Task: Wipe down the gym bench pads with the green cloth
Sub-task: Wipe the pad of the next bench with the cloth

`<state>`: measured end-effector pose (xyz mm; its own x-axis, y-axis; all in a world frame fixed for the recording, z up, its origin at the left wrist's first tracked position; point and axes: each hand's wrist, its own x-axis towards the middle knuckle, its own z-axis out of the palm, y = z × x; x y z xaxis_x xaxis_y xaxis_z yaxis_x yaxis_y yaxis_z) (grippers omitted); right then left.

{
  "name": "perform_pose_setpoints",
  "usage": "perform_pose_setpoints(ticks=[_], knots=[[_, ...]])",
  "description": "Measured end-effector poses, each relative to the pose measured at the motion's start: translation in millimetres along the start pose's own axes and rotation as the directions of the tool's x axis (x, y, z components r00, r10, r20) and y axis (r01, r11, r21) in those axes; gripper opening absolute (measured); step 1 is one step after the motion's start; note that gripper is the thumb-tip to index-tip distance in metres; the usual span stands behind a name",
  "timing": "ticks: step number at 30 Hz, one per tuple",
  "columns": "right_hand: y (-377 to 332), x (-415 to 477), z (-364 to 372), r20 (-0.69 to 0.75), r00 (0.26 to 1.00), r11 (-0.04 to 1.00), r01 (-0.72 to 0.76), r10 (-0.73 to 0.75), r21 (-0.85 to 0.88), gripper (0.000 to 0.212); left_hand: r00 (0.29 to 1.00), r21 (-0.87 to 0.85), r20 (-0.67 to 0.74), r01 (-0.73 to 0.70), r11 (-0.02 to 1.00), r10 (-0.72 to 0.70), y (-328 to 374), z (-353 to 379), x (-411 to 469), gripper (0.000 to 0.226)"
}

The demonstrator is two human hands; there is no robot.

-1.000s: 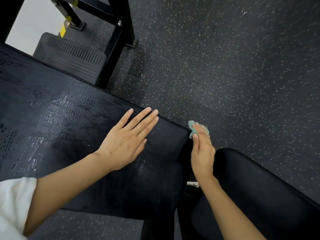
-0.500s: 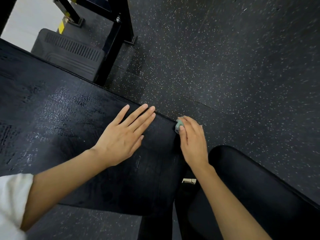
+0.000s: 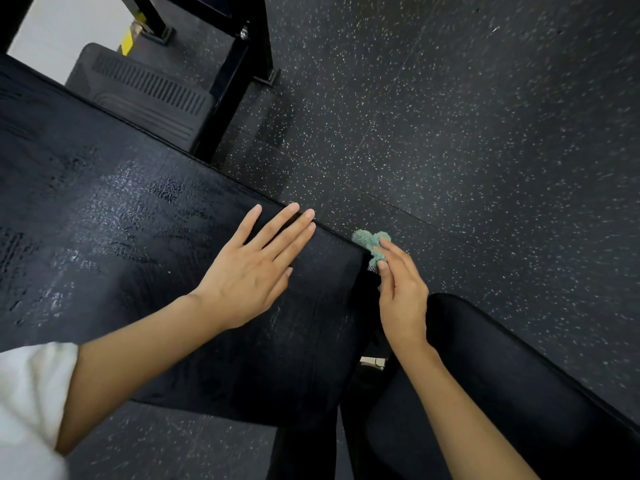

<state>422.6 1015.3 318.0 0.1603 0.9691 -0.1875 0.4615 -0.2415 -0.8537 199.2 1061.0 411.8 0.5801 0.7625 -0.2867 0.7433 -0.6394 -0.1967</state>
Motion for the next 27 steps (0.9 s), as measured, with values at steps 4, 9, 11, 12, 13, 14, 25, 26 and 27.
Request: perform_pose_setpoints(ticks=[4, 9, 11, 12, 13, 14, 25, 26, 27], knots=[[-23.1, 6.5, -12.0, -0.048, 0.999, 1.000, -0.013, 0.013, 0.011, 0.025, 0.999, -0.010, 0.033, 0.036, 0.999, -0.035, 3.6, -1.5, -0.6, 0.063], [-60.6, 12.6, -21.5, 0.057, 0.998, 0.995, -0.024, 0.019, 0.096, 0.026, 0.995, -0.100, 0.065, 0.083, 0.992, -0.077, 6.7, -9.1, -3.4, 0.064], [-74.0, 13.9, -22.8, 0.115, 0.993, 0.992, -0.018, 0.004, 0.122, 0.027, 0.994, -0.202, 0.049, 0.106, 0.974, -0.098, 6.6, -13.7, -6.5, 0.064], [-80.4, 14.7, -23.9, 0.141, 0.990, 0.990, -0.013, -0.007, 0.139, 0.025, 0.992, -0.295, 0.038, 0.126, 0.947, -0.120, 6.8, -17.0, -8.4, 0.065], [-87.2, 15.4, -25.6, 0.166, 0.986, 0.988, -0.005, -0.021, 0.154, 0.023, 0.988, -0.408, 0.034, 0.151, 0.900, -0.151, 7.4, -22.3, -10.1, 0.067], [-94.9, 15.8, -27.8, 0.191, 0.981, 0.986, 0.009, -0.041, 0.167, 0.021, 0.983, -0.520, 0.048, 0.174, 0.836, -0.175, 8.2, -29.4, -11.8, 0.071], [-207.0, 11.6, -65.6, 0.343, 0.899, 0.959, 0.222, -0.272, 0.178, 0.027, 0.827, -0.942, -0.064, 0.135, 0.308, -0.558, 14.7, -114.9, -30.2, 0.026], [-217.2, 10.3, -69.7, 0.371, 0.891, 0.962, 0.214, -0.263, 0.169, 0.026, 0.809, -0.941, -0.082, 0.130, 0.313, -0.582, 12.3, -122.7, -34.9, 0.027], [-226.8, 9.1, -73.5, 0.399, 0.880, 0.965, 0.218, -0.259, 0.146, 0.027, 0.793, -0.940, -0.094, 0.129, 0.317, -0.602, 9.3, -130.4, -39.6, 0.027]])
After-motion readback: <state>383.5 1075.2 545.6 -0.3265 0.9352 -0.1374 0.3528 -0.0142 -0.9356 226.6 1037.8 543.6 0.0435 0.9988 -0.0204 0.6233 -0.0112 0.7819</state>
